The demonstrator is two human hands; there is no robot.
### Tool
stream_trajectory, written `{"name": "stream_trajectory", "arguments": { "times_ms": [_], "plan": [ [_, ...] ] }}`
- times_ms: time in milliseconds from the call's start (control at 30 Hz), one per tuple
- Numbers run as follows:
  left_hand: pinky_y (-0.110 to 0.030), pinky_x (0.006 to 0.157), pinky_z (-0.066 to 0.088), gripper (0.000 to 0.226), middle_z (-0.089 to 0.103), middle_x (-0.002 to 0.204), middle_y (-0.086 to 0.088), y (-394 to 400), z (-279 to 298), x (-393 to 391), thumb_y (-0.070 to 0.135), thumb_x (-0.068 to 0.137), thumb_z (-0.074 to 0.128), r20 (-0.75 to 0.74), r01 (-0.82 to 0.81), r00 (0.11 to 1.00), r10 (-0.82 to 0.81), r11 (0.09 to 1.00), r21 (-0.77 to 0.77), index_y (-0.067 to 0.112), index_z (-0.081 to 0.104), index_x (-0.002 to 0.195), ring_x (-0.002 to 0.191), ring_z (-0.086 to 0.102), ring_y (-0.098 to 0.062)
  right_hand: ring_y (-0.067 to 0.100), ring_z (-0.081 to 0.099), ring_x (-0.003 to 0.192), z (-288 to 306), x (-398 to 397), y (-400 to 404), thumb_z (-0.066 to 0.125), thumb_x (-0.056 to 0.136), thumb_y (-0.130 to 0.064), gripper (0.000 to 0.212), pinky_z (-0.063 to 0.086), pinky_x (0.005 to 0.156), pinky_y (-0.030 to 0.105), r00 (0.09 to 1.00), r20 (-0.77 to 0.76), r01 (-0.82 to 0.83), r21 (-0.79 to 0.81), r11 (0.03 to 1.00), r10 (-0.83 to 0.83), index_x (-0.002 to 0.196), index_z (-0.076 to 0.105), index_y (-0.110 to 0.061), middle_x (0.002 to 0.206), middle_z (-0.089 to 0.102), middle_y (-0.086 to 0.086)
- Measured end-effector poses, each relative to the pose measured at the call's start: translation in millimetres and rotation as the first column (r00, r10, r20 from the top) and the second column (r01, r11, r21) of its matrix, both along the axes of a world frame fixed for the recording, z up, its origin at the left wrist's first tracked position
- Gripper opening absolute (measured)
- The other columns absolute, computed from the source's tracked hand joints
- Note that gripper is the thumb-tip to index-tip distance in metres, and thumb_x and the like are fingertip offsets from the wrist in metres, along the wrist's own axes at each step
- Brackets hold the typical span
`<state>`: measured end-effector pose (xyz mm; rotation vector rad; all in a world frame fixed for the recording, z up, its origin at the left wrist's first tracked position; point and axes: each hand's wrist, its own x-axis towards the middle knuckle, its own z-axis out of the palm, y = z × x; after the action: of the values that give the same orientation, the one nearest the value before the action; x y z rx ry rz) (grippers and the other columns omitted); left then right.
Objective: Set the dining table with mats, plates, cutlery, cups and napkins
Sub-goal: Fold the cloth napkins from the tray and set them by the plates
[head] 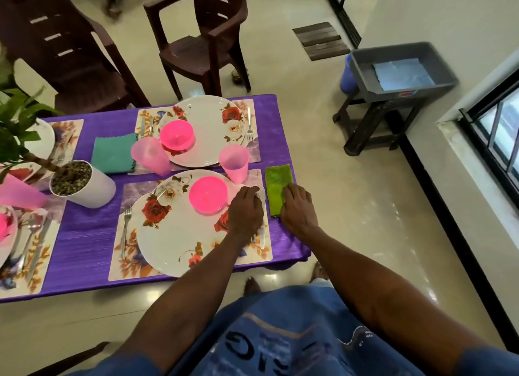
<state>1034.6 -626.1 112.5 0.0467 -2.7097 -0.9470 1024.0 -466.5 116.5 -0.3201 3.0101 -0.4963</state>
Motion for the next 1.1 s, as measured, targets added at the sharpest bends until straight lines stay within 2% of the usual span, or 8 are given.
{"name": "stream_trajectory", "arguments": {
  "times_ms": [200,300,400,533,633,767,1000,1100],
  "plan": [
    [-0.039,0.065,0.05,0.02,0.065,0.093,-0.011,46,2,-17,0.007,0.086,0.056,-0.049,0.012,0.999,-0.014,0.999,-0.053,0.006,0.068,0.102,0.079,0.062,-0.032,0.034,0.052,0.11,-6,-16,44,0.051,0.09,-0.012,0.033,0.042,0.094,0.043,0.997,-0.039,0.071,-0.056,0.996,-0.073,0.122,0.054,-0.004,0.121,0.055,0.015],
    [-0.037,0.064,0.05,0.022,0.065,0.091,-0.013,88,3,-31,0.012,0.086,0.051,-0.086,0.035,0.995,-0.044,0.995,-0.094,0.006,0.068,0.099,0.076,0.061,-0.033,0.033,0.051,0.109,-4,-35,81,0.048,0.092,-0.009,0.031,0.041,0.095,0.043,0.996,-0.045,0.075,-0.046,0.996,-0.077,0.121,0.054,-0.003,0.122,0.055,0.015],
    [-0.036,0.065,0.051,0.027,0.064,0.092,-0.011,147,1,-49,0.017,0.086,0.045,-0.078,0.029,0.996,-0.033,0.998,-0.053,0.008,0.068,0.098,0.077,0.061,-0.033,0.032,0.05,0.109,-1,-53,129,0.047,0.09,-0.008,0.034,0.041,0.095,0.041,0.998,-0.03,0.061,-0.017,0.998,-0.062,0.123,0.054,-0.003,0.122,0.055,0.015],
    [-0.038,0.065,0.051,0.021,0.064,0.093,-0.011,228,-9,-80,0.009,0.084,0.051,-0.013,0.044,0.999,-0.045,0.995,-0.087,0.007,0.067,0.098,0.077,0.062,-0.034,0.032,0.048,0.113,0,-78,213,0.046,0.088,-0.006,0.037,0.039,0.098,0.04,0.997,0.028,0.072,0.051,0.996,-0.073,0.124,0.054,-0.003,0.125,0.054,0.015],
    [-0.039,0.069,0.051,0.021,0.064,0.099,-0.013,271,-12,-94,0.004,0.084,0.056,0.11,0.075,0.992,-0.061,0.989,-0.125,0.006,0.067,0.102,0.082,0.063,-0.035,0.032,0.05,0.109,2,-91,267,0.046,0.086,-0.004,0.033,0.041,0.095,0.04,0.992,0.084,0.09,0.086,0.992,-0.097,0.117,0.058,-0.003,0.12,0.057,0.015],
    [-0.039,0.075,0.049,0.026,0.063,0.106,-0.011,319,-16,-116,0.005,0.087,0.054,0.238,0.214,0.957,-0.167,0.959,-0.186,0.007,0.066,0.109,0.087,0.063,-0.034,0.032,0.053,0.105,2,-110,325,0.046,0.085,-0.004,0.03,0.043,0.093,0.04,0.982,0.118,0.133,0.112,0.985,-0.146,0.111,0.061,-0.003,0.115,0.059,0.015],
    [-0.037,0.086,0.042,0.031,0.062,0.116,-0.01,383,-19,-185,0.011,0.091,0.048,0.369,0.423,0.877,-0.307,0.857,-0.295,0.009,0.061,0.119,0.096,0.062,-0.033,0.031,0.054,0.105,1,-156,383,0.043,0.088,-0.003,0.032,0.045,0.094,0.04,0.958,0.149,0.238,0.054,0.97,-0.243,0.117,0.059,-0.003,0.117,0.06,0.015],
    [-0.037,0.085,0.044,0.032,0.062,0.118,-0.011,402,-25,-223,0.011,0.09,0.049,0.416,0.442,0.853,-0.314,0.859,-0.259,0.009,0.06,0.12,0.099,0.062,-0.034,0.03,0.054,0.106,-2,-191,398,0.046,0.09,-0.005,0.032,0.046,0.094,0.039,0.951,0.174,0.252,0.048,0.967,-0.257,0.119,0.059,-0.004,0.119,0.061,0.014]
  ]
}}
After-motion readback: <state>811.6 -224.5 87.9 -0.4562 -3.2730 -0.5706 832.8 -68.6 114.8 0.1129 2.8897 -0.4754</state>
